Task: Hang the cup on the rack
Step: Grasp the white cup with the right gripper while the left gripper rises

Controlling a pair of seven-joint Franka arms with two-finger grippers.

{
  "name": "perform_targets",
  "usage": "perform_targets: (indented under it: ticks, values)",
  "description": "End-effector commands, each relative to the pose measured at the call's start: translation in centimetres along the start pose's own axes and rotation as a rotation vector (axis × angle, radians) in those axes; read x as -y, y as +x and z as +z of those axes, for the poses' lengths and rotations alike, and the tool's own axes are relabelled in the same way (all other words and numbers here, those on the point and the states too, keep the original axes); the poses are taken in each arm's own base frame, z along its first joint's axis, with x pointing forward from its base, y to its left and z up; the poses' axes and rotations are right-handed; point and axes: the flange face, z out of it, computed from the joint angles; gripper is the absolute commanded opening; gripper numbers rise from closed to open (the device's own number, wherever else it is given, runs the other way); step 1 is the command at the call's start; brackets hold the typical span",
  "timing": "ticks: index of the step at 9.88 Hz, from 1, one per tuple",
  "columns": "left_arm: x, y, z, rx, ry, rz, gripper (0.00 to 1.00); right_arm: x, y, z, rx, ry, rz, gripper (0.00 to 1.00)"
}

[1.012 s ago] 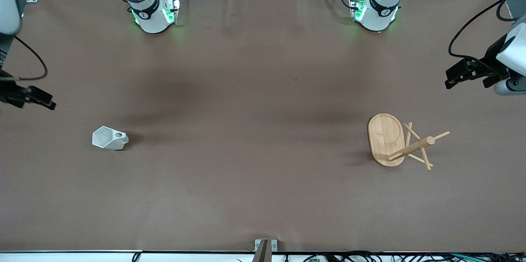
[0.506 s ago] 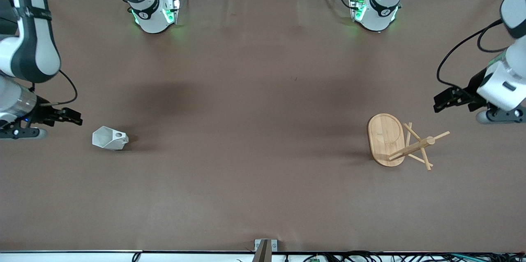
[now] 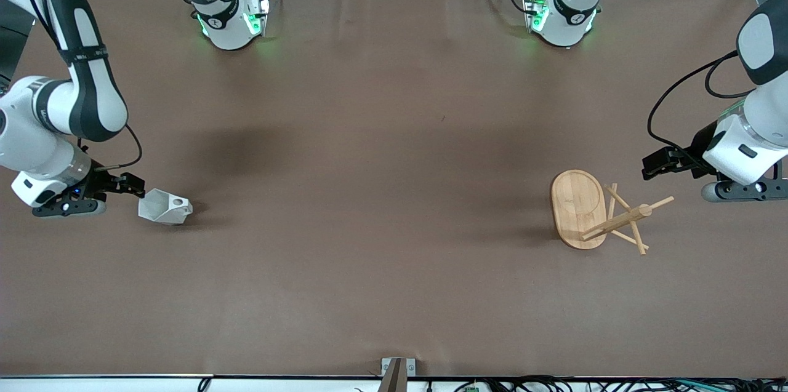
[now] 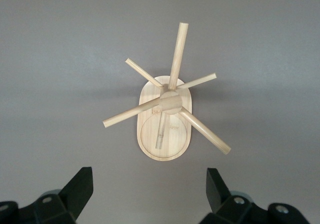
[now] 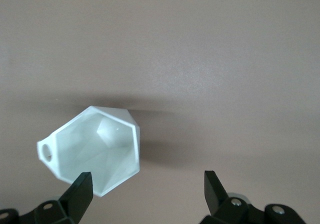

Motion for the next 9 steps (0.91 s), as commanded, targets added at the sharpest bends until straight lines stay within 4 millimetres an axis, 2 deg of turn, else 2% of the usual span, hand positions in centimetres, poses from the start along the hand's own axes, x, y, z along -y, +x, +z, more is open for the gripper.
perform_targets:
  ticks: [1, 3, 4, 5, 6, 7, 8, 9]
  values:
    - [-1.5, 0.0, 1.9, 0.024, 0.015, -0.008, 1.00, -0.1, 0.3, 1.8, -0.010, 0.001, -0.022, 0.97]
    - [-5.0, -0.2, 2.6, 0.031, 0.014, -0.036, 1.00, 0.7, 1.0, 3.8, -0.036, -0.009, -0.038, 0.96]
    - [-6.6, -0.3, 2.9, 0.035, 0.014, -0.035, 1.00, 1.6, 1.3, 4.3, -0.031, -0.005, -0.054, 0.95]
    - [-8.1, -0.4, 3.1, 0.030, 0.012, -0.030, 1.00, 1.6, 1.3, 4.3, -0.030, -0.004, -0.080, 0.93]
    - [-9.9, -0.5, 3.6, 0.029, 0.010, -0.035, 1.00, 1.7, 1.3, 4.5, -0.027, -0.004, -0.101, 0.74]
    - [-11.4, -0.7, 3.8, 0.025, 0.007, -0.047, 1.00, 1.6, 1.5, 4.5, -0.030, -0.005, -0.120, 0.27]
    - [-13.2, -0.8, 4.3, 0.030, 0.006, -0.048, 1.00, 1.4, 1.7, 4.2, -0.034, -0.008, -0.145, 0.01]
    - [-15.0, -1.1, 4.1, 0.025, 0.003, -0.033, 1.00, 1.1, 1.8, 4.0, -0.037, -0.009, -0.182, 0.00]
